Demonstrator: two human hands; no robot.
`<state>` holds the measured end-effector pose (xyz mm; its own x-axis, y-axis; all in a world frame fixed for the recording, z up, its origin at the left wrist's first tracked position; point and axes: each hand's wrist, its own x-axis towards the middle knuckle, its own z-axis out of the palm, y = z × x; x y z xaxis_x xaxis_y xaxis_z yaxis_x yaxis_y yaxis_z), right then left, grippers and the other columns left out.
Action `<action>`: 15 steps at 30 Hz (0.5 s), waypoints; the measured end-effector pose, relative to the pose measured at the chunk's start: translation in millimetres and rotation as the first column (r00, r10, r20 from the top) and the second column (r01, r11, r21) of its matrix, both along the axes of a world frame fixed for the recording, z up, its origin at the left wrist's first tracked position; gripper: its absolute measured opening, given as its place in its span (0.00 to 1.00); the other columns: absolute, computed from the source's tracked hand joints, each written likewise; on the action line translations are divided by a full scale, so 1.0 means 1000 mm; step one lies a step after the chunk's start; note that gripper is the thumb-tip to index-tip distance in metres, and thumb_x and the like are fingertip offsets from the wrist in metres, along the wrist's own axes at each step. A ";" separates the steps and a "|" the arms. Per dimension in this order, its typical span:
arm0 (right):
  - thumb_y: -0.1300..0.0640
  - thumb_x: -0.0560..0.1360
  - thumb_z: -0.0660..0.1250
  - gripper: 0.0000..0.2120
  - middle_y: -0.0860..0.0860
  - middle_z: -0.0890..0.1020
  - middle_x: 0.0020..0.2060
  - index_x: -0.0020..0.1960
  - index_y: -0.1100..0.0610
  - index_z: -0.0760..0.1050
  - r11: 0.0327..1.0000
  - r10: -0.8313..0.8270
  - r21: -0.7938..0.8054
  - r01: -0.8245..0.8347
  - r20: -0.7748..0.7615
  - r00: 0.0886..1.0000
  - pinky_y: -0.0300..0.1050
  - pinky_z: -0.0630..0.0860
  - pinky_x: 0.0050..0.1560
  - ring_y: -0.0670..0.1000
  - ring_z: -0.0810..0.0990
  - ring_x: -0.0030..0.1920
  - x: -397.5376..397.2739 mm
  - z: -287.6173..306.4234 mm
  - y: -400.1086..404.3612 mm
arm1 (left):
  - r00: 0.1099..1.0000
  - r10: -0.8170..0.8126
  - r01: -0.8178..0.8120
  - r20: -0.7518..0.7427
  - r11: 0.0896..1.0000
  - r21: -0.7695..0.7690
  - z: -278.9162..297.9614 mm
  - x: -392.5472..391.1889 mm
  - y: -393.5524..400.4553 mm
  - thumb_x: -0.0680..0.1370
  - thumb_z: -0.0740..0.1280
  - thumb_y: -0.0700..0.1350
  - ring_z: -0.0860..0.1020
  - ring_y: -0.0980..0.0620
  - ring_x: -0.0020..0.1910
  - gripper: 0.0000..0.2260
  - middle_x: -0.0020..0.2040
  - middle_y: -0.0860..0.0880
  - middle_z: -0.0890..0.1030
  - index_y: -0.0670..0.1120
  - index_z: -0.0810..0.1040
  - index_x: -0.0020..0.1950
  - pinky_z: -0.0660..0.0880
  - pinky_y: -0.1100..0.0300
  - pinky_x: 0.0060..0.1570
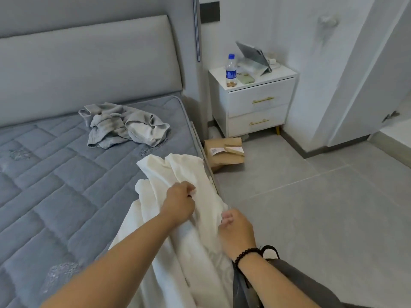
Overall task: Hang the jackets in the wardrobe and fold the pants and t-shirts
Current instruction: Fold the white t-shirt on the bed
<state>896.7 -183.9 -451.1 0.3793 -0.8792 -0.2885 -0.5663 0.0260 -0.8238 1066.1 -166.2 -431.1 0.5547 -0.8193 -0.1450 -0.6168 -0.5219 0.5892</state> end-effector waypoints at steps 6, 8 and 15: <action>0.59 0.76 0.62 0.19 0.44 0.64 0.59 0.65 0.49 0.64 0.971 0.202 -0.118 -0.209 -0.074 0.977 0.38 0.71 0.56 0.45 0.68 0.60 0.018 -0.011 -0.016 | 0.952 -0.034 -0.002 0.304 0.993 0.118 -0.008 0.037 -0.076 0.77 0.57 0.36 0.59 0.41 0.72 0.25 0.73 0.44 0.63 0.47 0.64 0.74 0.58 0.49 0.69; 0.58 0.76 0.62 0.20 0.44 0.62 0.61 0.66 0.49 0.63 0.945 0.286 -0.134 -0.298 -0.099 0.953 0.37 0.71 0.56 0.46 0.67 0.61 0.023 -0.007 -0.014 | 0.931 -0.046 -0.020 0.362 0.984 0.176 -0.010 0.051 -0.092 0.78 0.57 0.37 0.57 0.42 0.74 0.25 0.76 0.46 0.60 0.48 0.62 0.75 0.57 0.46 0.70; 0.56 0.76 0.63 0.20 0.45 0.61 0.62 0.66 0.50 0.63 0.912 0.343 -0.202 -0.356 -0.100 0.934 0.33 0.66 0.58 0.46 0.63 0.63 0.026 -0.008 -0.011 | 0.879 -0.169 -0.016 0.447 0.924 0.381 -0.004 0.080 -0.107 0.77 0.60 0.38 0.67 0.45 0.69 0.23 0.68 0.47 0.71 0.52 0.66 0.72 0.59 0.47 0.64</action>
<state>922.3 -194.5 -459.3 0.6613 -0.7367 -0.1414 -0.5564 -0.3552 -0.7512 1145.8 -273.1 -435.0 0.5695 -0.8016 -0.1820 -0.8150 -0.5795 0.0023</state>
